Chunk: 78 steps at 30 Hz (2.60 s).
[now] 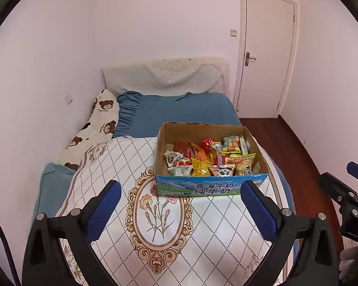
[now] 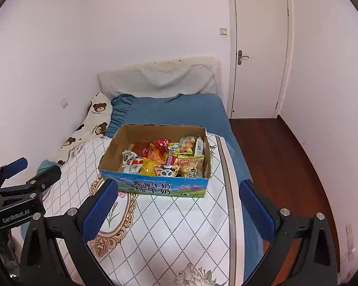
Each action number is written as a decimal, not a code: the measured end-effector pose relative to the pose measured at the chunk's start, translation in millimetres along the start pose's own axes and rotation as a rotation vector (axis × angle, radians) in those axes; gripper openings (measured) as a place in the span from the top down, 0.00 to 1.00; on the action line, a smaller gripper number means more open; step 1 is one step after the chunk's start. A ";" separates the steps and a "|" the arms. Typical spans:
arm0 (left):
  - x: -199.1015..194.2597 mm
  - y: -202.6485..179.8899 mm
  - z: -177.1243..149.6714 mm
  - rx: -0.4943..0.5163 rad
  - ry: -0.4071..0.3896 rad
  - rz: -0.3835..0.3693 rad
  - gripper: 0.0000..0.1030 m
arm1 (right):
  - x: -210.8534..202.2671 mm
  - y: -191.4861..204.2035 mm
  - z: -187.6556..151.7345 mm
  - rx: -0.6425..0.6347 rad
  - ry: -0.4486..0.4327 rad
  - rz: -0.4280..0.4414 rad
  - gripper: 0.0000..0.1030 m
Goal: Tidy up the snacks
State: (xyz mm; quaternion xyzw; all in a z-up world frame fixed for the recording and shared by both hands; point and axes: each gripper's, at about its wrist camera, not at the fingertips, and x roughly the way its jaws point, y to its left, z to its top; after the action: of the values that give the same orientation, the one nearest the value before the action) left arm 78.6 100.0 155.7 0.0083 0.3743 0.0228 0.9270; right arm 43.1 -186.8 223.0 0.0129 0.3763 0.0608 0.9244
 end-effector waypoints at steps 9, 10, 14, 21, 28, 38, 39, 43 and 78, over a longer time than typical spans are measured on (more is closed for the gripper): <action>36.7 -4.2 3.7 -0.003 0.003 0.041 0.00 | 27.7 -5.5 2.4 0.015 -0.002 -0.011 0.00; 41.9 -4.0 4.8 -0.007 0.005 0.043 0.00 | 33.3 -6.6 3.2 0.019 0.003 -0.009 0.00; 64.4 -4.9 9.8 -0.016 0.024 0.052 0.00 | 58.5 -10.2 4.0 0.029 0.019 -0.027 0.00; 102.1 -9.4 13.9 -0.017 0.059 0.057 0.00 | 94.2 -18.7 10.3 0.045 0.027 -0.056 0.00; 131.5 -17.8 13.1 -0.014 0.093 0.056 0.00 | 126.7 -26.1 13.5 0.047 0.049 -0.084 0.00; 143.1 -21.3 11.6 -0.023 0.117 0.064 0.00 | 155.3 -28.8 13.0 0.036 0.077 -0.092 0.00; 143.1 -21.3 11.5 -0.023 0.118 0.064 0.00 | 156.1 -29.0 12.8 0.037 0.078 -0.088 0.00; 144.8 -20.7 12.0 -0.026 0.118 0.066 0.00 | 161.6 -29.3 12.3 0.041 0.089 -0.063 0.00; 132.2 -21.3 10.3 -0.019 0.101 0.081 0.00 | 161.4 -27.7 5.5 0.042 0.099 -0.015 0.00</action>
State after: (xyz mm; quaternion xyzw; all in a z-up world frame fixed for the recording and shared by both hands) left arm 181.6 85.2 70.7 0.0136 0.4198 0.0642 0.9053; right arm 164.3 -194.4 113.0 0.0264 0.4229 0.0468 0.9046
